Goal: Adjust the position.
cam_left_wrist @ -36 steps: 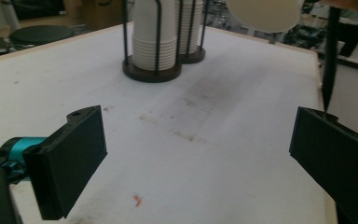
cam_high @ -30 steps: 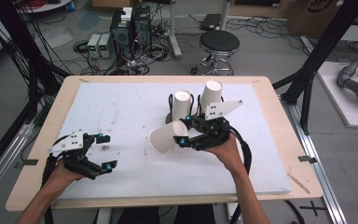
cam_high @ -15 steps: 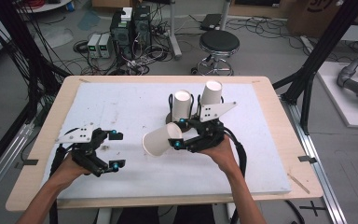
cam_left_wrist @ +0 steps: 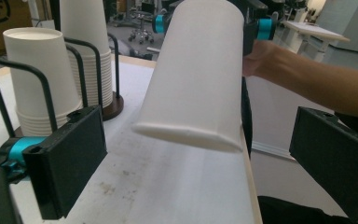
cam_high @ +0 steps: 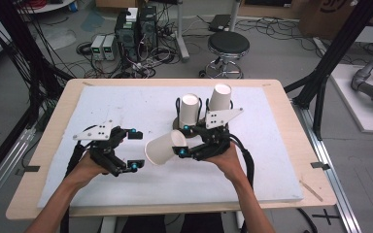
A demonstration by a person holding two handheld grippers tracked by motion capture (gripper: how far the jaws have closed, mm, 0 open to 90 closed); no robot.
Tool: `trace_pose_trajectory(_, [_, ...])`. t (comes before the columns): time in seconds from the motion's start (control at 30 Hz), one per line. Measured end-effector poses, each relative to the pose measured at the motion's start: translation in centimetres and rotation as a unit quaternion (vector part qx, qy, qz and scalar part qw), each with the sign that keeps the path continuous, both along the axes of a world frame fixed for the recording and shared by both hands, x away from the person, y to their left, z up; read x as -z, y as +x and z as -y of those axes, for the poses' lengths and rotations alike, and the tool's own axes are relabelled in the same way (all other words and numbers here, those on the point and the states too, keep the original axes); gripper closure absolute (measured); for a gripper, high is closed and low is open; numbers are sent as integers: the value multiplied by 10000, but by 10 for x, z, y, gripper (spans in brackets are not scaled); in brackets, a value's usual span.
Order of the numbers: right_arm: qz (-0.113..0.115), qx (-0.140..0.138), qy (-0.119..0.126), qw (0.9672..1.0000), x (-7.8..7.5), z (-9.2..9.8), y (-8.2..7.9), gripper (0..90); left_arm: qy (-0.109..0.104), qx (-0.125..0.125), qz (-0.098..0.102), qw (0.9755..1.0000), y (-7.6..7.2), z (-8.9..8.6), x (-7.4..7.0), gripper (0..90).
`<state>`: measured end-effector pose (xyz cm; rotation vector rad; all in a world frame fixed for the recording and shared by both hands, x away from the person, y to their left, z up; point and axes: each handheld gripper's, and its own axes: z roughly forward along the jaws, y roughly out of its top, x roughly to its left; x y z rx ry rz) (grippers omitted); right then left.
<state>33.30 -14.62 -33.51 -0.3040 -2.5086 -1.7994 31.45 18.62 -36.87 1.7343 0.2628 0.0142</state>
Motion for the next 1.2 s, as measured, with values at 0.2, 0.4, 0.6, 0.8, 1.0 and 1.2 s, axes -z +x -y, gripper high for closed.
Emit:
trace_pose_trajectory(0.2, [-20,-73,17,10000,1,-2,-1,373,12,145,-79,9999,4,14,-2,37])
trace_pose_trajectory(0.4, [-38,-144,42,9999,1,-4,-2,373,32,291,-72,9995,7,31,-6,37])
trace_pose_trajectory(0.6, [-32,-173,42,9998,1,-6,-2,373,14,362,-68,9993,9,42,-7,37])
trace_pose_trajectory(0.8, [-18,-196,109,9997,0,-5,-3,374,169,368,-123,9991,11,48,-2,37])
trace_pose_trajectory(1.0, [-22,-217,168,9996,-1,-3,-4,373,275,408,-223,9985,13,52,6,37])
trace_pose_trajectory(1.2, [-3,-259,195,9995,-1,-4,-4,373,310,433,-222,9983,13,53,7,37])
